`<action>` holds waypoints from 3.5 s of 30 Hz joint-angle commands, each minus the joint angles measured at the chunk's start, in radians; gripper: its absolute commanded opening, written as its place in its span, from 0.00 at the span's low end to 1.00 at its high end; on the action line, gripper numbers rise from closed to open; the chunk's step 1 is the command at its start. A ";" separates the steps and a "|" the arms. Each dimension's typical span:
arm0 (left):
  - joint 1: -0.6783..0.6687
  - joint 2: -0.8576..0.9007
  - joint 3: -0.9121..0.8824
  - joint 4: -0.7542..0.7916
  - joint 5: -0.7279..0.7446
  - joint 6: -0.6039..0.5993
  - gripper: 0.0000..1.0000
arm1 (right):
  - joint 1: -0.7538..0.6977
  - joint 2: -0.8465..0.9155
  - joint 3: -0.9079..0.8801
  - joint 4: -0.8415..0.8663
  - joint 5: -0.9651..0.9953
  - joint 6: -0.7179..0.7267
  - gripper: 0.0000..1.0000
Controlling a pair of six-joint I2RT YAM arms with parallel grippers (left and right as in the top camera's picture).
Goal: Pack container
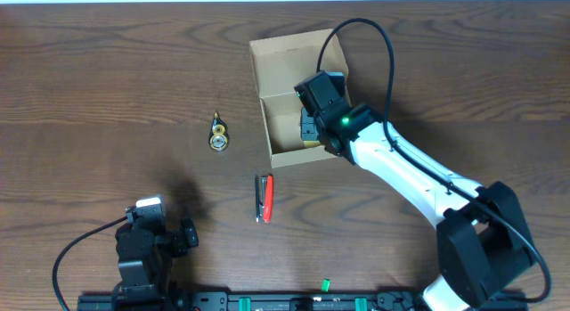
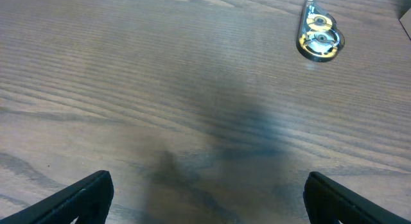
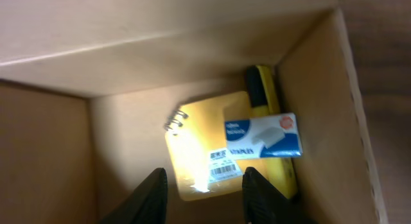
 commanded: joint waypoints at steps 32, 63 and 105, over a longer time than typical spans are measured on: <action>-0.003 -0.006 -0.016 -0.008 -0.011 -0.003 0.95 | -0.010 -1.022 -0.443 -0.394 -0.025 0.056 0.99; -0.003 -0.006 -0.016 -0.008 -0.011 -0.003 0.95 | -0.349 -1.495 -1.043 -0.067 -0.022 -0.275 0.99; -0.003 -0.006 -0.016 -0.008 -0.011 -0.003 0.95 | -0.537 -1.769 -1.114 -0.150 -0.231 -0.522 0.99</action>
